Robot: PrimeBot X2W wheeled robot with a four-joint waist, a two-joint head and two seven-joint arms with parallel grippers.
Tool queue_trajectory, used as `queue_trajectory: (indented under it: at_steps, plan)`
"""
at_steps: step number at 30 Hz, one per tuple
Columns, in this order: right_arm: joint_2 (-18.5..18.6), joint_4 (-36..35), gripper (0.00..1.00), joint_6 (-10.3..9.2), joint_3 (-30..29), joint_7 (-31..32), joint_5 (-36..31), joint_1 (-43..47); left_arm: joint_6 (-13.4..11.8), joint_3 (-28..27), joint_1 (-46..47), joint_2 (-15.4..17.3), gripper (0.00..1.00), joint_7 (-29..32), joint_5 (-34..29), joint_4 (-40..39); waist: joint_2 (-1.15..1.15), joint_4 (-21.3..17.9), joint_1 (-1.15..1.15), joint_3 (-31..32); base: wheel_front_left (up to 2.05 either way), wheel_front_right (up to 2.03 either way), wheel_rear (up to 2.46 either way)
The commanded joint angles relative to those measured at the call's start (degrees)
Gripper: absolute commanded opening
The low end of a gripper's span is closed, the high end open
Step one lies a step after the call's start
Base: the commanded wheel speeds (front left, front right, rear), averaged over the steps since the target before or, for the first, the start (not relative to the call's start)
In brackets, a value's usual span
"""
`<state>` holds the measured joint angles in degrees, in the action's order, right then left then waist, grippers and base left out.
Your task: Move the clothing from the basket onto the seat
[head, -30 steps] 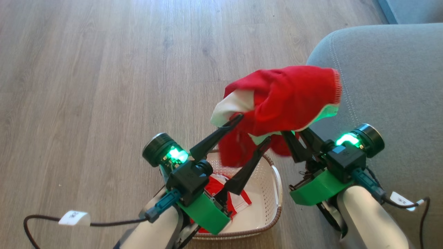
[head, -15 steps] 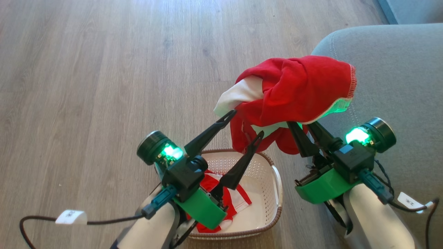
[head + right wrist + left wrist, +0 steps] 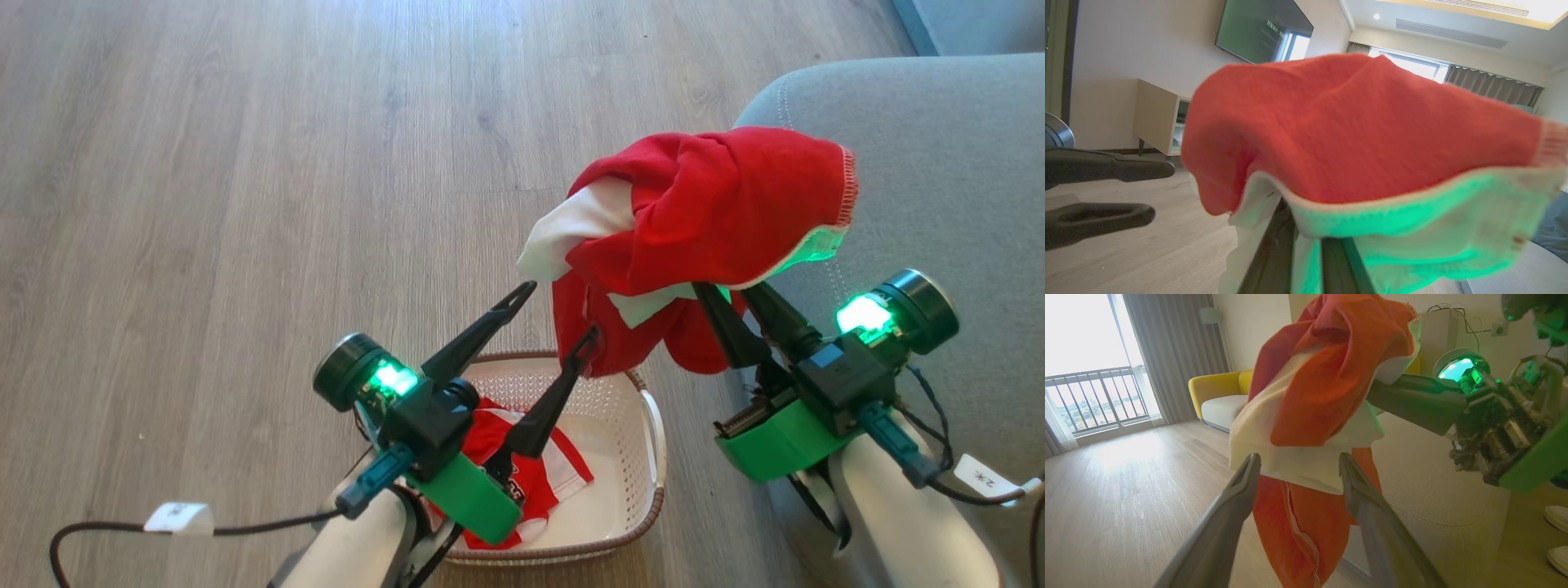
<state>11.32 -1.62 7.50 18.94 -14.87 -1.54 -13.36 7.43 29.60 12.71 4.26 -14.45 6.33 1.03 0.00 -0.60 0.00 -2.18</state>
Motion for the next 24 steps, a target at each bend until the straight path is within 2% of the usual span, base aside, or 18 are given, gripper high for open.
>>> queue_trajectory:
  at_steps: [1,10,24]
  plan:
    - [0.6,-2.3,0.00,-0.01,0.1,-0.1,-0.4,-0.9,0.1,-2.0,0.9,-0.2,1.00,-0.5,-0.7,-1.2,0.00,0.1,0.00,0.0,0.00,0.00,0.00]
    - [0.2,-2.0,0.00,-0.01,-3.7,-0.1,-1.0,1.1,0.1,-1.1,-0.8,0.9,1.00,-0.5,-1.5,3.2,0.00,-0.1,0.00,0.3,0.00,0.00,0.00]
    - [-2.3,0.8,0.00,-0.01,-13.8,-0.1,-1.6,6.0,0.1,-1.1,-3.2,1.9,1.00,-0.5,-3.2,8.2,0.00,-1.0,0.00,0.1,0.00,0.00,0.00]
